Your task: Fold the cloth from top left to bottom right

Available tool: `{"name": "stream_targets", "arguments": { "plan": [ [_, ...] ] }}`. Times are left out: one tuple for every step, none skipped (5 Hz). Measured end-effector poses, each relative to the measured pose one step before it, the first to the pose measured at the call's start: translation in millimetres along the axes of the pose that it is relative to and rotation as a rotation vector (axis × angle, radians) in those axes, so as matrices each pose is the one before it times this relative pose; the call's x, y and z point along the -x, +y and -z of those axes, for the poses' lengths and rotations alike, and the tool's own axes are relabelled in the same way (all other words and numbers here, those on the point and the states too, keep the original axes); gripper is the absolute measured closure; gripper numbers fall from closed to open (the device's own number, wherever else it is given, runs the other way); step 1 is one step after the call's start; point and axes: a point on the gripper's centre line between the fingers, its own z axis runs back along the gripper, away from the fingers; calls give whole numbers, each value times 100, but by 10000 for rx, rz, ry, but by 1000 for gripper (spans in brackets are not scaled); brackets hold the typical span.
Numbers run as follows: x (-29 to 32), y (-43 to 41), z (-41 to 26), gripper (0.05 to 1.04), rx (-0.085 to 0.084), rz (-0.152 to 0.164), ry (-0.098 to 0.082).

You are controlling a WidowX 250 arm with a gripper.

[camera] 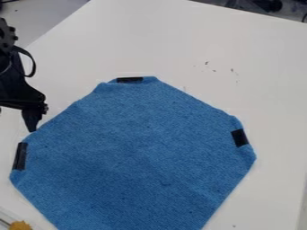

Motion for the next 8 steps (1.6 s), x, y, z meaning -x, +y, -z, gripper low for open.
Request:
{"name": "stream_targets", "arguments": {
  "plan": [
    [254, -241, 367, 83, 67, 55, 195],
    [-2721, -2251, 559, 83, 260, 984, 46],
    [-3253, -1747, 420, 83, 186, 845, -124],
    [-3496, -1915, 1085, 83, 312, 874, -195],
    [-3708, -1961, 1059, 83, 329, 962, -344],
    [-2470, -940, 244, 83, 43, 627, -142],
    [-1774, -535, 545, 83, 51, 311, -139],
    [-1317, -40, 1175, 83, 128, 183, -151]
  ]
}}
